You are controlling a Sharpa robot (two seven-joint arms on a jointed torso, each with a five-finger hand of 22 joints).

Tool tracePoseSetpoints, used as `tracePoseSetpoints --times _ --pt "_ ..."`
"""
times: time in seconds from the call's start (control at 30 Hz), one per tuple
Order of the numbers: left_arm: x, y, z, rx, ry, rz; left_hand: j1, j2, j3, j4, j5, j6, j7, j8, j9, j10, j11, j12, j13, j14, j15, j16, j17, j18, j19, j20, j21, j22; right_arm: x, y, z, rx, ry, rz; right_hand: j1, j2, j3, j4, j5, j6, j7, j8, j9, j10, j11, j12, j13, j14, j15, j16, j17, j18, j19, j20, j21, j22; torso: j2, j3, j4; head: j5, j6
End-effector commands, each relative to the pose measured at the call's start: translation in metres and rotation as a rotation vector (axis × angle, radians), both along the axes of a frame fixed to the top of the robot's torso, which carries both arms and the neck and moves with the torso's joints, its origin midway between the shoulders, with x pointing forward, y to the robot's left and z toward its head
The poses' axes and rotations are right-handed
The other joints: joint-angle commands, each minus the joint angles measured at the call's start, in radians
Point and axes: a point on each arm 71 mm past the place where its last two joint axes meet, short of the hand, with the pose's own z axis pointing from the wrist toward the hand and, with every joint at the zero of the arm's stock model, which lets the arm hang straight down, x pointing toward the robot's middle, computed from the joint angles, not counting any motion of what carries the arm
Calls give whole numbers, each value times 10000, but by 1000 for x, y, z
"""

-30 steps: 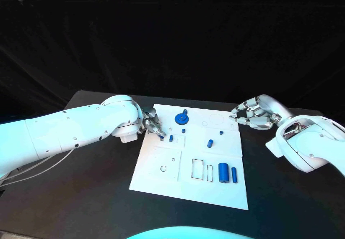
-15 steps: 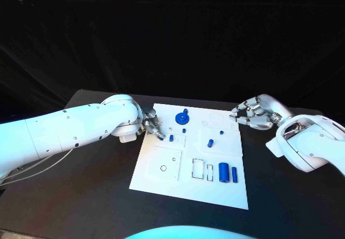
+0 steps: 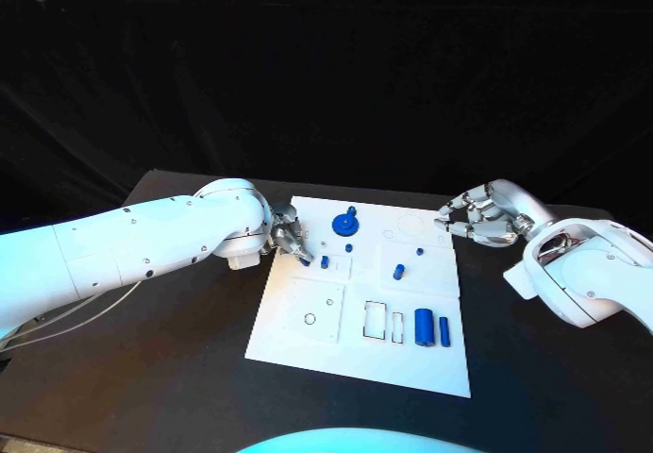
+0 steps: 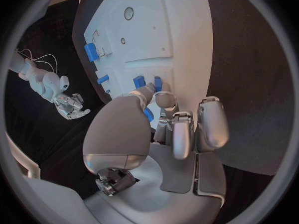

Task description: Assemble the parts on the task board

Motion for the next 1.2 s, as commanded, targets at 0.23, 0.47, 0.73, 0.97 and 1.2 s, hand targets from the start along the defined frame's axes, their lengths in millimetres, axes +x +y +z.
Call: tracePoseSetpoints --times 0.23,0.47,0.73,0.97,1.2 --pt "-2 -4 -4 354 335 -238 -316 -191 67 92 34 399 -261 132 16 246 -39 236 193 1041 -111 113 2590 -175 125 -21 157 175 -1 1 0 -21 40 125 -77 -19 7 38 31 -61 -27 44 4 48 9 46 -6 378 -66 -35 -9 65 49 -32 -39 608 1 -1 -9 -29 -18" --pt "-2 -3 -4 508 418 -273 -428 -277 60 124 34 446 -280 164 17 295 -55 301 259 1049 -124 133 2619 -185 149 -28 190 228 -1 0 -1 -26 47 117 -77 -19 7 38 31 -61 -27 44 4 48 9 46 -6 378 -66 -35 -9 65 49 -32 -39 608 -4 -1 2 -48 -19" --pt "-2 -2 -4 560 312 -143 -577 -295 78 195 35 546 -320 223 25 409 -86 458 420 1053 -145 143 2633 -209 203 -42 264 352 -1 0 -1 -26 45 111 -77 -19 7 38 31 -61 -27 44 4 48 9 46 -6 378 -66 -35 -9 65 49 -32 -39 608 -5 -7 4 -34 -22" --pt "-1 -3 -3 512 183 -30 -751 -297 79 289 34 620 -347 265 24 493 -110 538 494 1053 -166 143 2633 -227 247 -59 324 447 -1 0 -1 -25 45 121 -77 -19 7 38 31 -61 -27 44 4 48 9 46 -6 378 -66 -35 -9 65 49 -32 -39 608 1 -6 5 -31 -24" --pt "-1 -4 -3 520 216 -94 -942 -415 -16 378 32 674 -363 296 20 542 -122 569 517 1053 -176 143 2633 -230 253 -68 335 464 -1 0 -1 -26 44 122 -77 -19 7 38 31 -61 -27 44 4 48 9 46 -6 378 -66 -35 -9 65 49 -32 -39 608 0 -2 -5 -34 -49"
